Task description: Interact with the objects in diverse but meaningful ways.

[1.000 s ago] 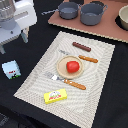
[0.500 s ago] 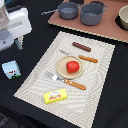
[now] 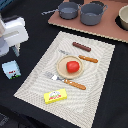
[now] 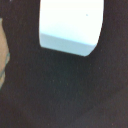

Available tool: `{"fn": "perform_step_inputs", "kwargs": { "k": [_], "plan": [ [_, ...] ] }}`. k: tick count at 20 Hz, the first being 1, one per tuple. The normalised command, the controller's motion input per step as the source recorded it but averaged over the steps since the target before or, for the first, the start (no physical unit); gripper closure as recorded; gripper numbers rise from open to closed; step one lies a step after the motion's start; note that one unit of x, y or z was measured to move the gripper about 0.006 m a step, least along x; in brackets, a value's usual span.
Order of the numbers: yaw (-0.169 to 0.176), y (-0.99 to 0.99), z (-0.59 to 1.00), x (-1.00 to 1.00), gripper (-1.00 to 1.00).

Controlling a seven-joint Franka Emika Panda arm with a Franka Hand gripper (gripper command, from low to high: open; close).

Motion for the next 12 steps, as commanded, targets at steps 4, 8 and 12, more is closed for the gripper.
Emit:
{"fn": "perform_step_inputs", "kwargs": {
  "k": [4,8,12],
  "plan": [
    [-0.059,-0.02,-0.26,0.11,-1.0],
    [-0.038,-0.03,-0.32,0.0,-1.0],
    [-0.033,-0.04,-0.34,-0.04,-1.0]
  ]
}}
